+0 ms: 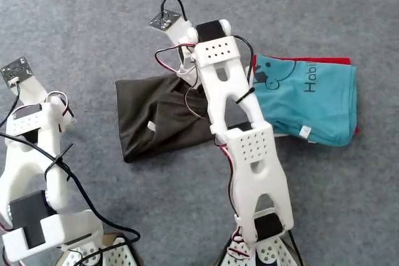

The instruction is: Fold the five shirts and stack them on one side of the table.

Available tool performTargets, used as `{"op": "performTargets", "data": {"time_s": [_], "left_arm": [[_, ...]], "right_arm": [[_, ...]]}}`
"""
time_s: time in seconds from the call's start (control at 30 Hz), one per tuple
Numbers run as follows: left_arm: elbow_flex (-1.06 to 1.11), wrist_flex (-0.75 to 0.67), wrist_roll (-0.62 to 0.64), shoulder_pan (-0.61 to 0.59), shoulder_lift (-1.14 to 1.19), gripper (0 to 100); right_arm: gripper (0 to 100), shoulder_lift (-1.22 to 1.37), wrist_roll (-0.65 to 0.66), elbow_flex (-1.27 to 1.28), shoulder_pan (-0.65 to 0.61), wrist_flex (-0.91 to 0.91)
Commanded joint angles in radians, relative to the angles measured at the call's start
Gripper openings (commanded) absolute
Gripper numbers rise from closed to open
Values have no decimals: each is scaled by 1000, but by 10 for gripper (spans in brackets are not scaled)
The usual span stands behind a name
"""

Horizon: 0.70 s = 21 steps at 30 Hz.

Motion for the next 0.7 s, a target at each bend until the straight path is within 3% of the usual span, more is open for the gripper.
{"op": "performTargets", "data": {"time_s": [0.0, 0.23, 0.4, 0.5, 0.67], "left_arm": [[-24, -12, -6, -2, -40, 31], [-24, -12, -6, -2, -40, 31], [-24, -12, -6, -2, -40, 32], [-24, -12, -6, -2, -40, 32], [-21, -34, -8, -4, -38, 32]], "right_arm": [[15, 33, 3, -108, 41, -34], [15, 139, -2, -297, 91, -63], [15, 159, -2, -450, 80, 55], [15, 159, -25, -535, 49, 103], [15, 154, -101, -456, -46, 101]]}}
